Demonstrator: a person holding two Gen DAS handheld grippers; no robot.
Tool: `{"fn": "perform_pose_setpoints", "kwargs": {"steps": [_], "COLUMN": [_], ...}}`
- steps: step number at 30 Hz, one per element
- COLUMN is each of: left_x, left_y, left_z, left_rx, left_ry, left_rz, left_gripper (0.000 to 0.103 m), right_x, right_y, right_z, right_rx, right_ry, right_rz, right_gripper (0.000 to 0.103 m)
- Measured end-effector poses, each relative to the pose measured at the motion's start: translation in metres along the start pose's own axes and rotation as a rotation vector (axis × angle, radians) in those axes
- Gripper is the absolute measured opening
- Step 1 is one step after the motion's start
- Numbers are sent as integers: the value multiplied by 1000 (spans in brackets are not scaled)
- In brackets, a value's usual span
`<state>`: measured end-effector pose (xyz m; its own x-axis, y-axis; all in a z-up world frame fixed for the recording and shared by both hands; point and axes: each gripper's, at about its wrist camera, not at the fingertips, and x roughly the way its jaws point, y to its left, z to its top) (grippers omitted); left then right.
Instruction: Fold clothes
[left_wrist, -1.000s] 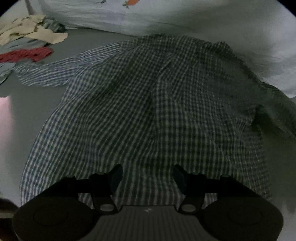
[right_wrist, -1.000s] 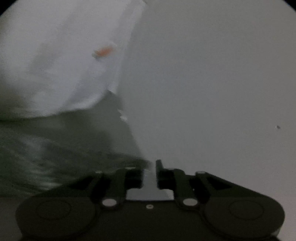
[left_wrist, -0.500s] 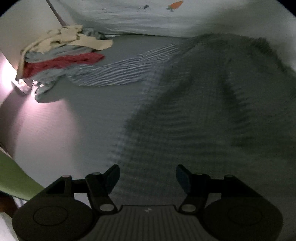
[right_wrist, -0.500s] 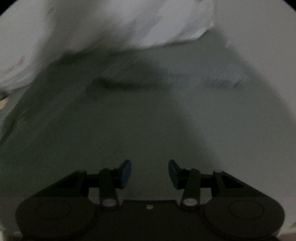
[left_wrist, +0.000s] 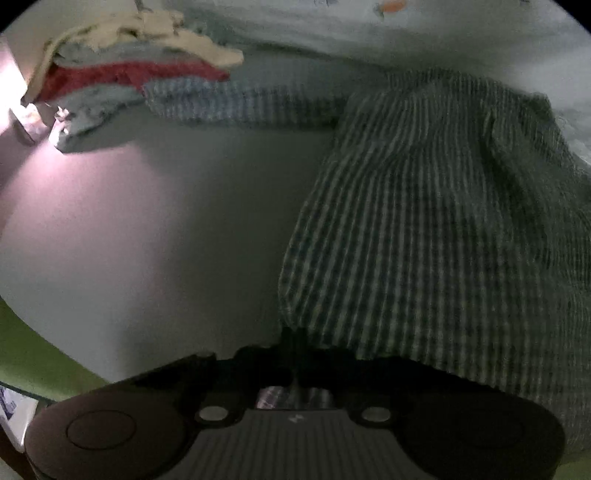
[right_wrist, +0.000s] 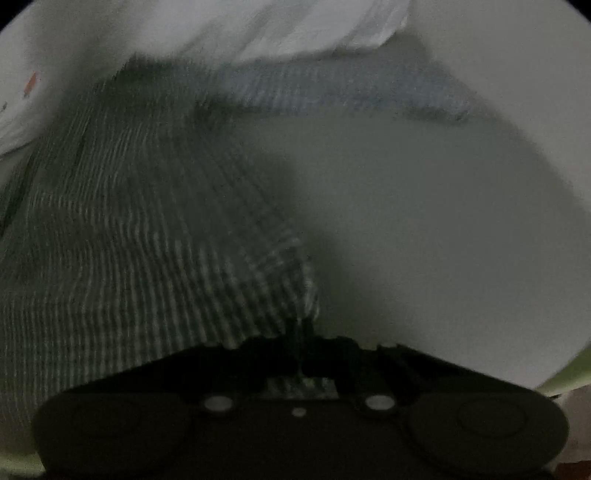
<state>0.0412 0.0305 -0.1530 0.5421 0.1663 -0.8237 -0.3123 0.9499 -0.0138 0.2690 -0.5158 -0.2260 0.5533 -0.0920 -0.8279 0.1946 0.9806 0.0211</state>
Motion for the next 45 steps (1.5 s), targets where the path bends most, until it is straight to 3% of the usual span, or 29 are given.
{"fn": "perform_pose_setpoints", "kwargs": {"steps": [1,4,7,9,12,13,14,16,18,20,26,27,31,33,39,42,45], "left_x": [-13,-70,-105,-90,-33,-18,-11,-13,-18,-18,-4,-2,7,11,31,51,84], "left_y": [3,25,48,52,52,52,54,57,56,50,-1,-13,-48,-63,-94,-101,-110], "left_z": [6,32,48,45,31,26,22,20,23,29,57,61,80,93,130,153,188], "left_rx": [-21,-137,-202,-176,-153,-148,-159,-178,-170,-140,-74,-68,-23,-5,39,82,121], "left_ry": [-36,-152,-196,-135,66,128,160,159,117,87,53,54,50,36,16,3,-1], "left_rz": [-26,-133,-200,-166,-94,-82,-84,-109,-114,-109,-80,-82,-91,-82,-74,-83,-112], "left_gripper": [0,0,0,2,5,5,12,29,53,54,55,55,59,59,59,63,64], "right_x": [-12,-85,-119,-102,-59,-56,-54,-64,-71,-72,-42,-35,-14,-6,21,35,52], "right_y": [2,-3,-6,-6,0,4,7,8,6,6,16,20,48,63,109,129,146], "right_z": [5,16,10,-3,-26,-30,-34,-36,-33,-27,15,23,58,76,134,169,206], "right_rx": [-3,112,167,162,135,116,96,94,102,72,-7,-31,-152,-219,-306,-312,-301], "right_ry": [-42,-171,-200,-125,51,59,63,35,1,-17,-51,-58,-102,-139,-189,-228,-246], "right_rz": [-31,1,-39,-76,-143,-156,-169,-150,-121,-111,-53,-28,59,119,217,233,243], "right_gripper": [0,0,0,1,3,7,12,39,46,46,45,41,8,5,6,21,25]}}
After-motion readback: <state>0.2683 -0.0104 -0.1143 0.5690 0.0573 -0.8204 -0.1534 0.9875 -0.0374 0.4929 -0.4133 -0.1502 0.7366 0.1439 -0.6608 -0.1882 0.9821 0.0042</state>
